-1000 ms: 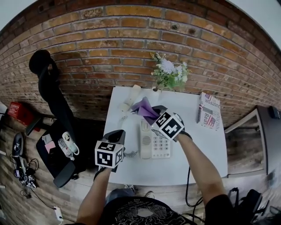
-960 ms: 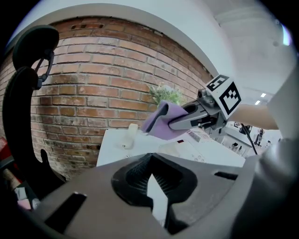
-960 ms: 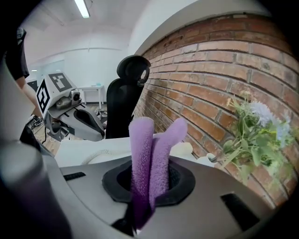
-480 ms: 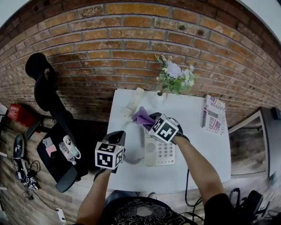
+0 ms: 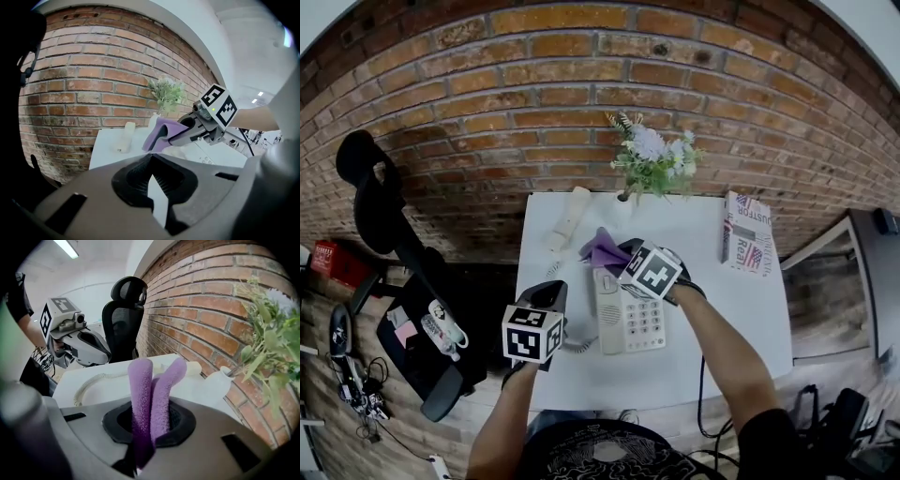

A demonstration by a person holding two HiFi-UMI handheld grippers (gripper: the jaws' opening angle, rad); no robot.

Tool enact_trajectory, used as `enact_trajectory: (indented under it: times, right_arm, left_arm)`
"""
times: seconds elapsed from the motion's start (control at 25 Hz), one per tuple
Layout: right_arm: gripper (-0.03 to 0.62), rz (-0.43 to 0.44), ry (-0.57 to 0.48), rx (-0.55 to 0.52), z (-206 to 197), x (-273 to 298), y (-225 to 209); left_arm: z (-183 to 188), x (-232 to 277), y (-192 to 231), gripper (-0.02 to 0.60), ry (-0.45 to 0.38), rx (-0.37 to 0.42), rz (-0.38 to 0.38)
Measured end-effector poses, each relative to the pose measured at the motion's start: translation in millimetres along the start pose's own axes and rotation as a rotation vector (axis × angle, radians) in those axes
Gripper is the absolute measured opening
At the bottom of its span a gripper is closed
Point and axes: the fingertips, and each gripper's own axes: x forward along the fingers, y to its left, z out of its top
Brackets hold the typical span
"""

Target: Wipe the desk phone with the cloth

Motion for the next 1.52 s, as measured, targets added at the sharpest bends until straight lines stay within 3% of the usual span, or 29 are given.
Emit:
enact_trajectory:
  times: [0.84, 1.12, 1.52]
  right_arm:
    - [0.044, -0.077, -0.002, 0.142, -52.7, -38.9, -38.5]
    - [0.044, -0.114, -0.029, 0.256, -72.5, -55.2, -50.7]
    - [0.044, -0.228, -0.135, 0.329, -78.2, -96.7, -52.3]
  left_arm:
    - [0.8, 17.0, -25.9, 0.006, 0.018, 0.023, -0.038]
    - [1.4, 20.6, -37.1, 0.006, 0.024, 0.030, -0.051]
    - [15.4, 10.2, -58.9, 0.006, -0.004, 0.056, -0.044]
